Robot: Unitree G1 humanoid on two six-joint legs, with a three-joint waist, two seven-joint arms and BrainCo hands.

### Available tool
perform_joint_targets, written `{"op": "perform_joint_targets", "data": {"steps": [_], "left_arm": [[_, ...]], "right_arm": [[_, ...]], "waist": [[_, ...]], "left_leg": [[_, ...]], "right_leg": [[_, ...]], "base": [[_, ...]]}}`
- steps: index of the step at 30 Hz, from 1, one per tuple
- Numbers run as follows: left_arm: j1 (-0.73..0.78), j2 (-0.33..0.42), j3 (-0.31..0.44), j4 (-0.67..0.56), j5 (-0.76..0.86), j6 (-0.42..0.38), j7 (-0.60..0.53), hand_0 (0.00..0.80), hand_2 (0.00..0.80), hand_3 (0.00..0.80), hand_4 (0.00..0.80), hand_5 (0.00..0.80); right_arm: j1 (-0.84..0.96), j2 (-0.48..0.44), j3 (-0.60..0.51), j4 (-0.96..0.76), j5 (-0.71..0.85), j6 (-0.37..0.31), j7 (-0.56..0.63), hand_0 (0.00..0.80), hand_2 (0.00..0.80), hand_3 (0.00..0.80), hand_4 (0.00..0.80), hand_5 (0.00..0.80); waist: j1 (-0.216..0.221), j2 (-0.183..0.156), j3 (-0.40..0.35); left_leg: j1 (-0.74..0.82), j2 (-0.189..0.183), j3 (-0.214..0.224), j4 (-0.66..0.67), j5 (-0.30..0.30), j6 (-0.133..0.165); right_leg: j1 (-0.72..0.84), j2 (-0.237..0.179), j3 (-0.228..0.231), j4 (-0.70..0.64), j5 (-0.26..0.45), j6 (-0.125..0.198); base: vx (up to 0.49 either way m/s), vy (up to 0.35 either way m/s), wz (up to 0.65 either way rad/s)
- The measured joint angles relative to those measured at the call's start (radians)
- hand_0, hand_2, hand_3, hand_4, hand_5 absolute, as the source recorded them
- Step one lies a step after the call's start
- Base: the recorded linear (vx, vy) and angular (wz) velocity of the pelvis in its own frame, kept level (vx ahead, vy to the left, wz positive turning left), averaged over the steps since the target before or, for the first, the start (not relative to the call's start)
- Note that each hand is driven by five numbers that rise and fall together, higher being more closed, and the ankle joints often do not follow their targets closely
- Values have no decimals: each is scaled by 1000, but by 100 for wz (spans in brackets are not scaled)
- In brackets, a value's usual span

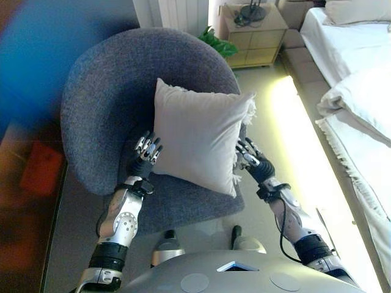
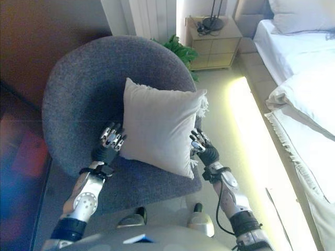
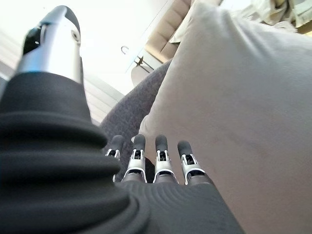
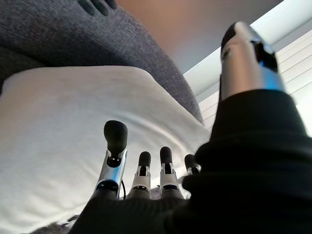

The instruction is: Pick up the cushion and take it to the sofa

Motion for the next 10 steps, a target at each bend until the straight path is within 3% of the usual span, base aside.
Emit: {"op": "perform_joint_targets", "data": {"steps": [10], "left_arm": [[0,16,-30,-24,-5,-14,0,0,0,0,0,0]], "right_arm": [[-1,-2,11,0,0,-26,-21,0,0,0,0,0]], "waist": [[1,1,1]], "left_leg": [[-1,0,-3,-1,1,0]], "right_leg": [[1,0,-5,0,0,0]], "base": [[-6,-1,1]]}}
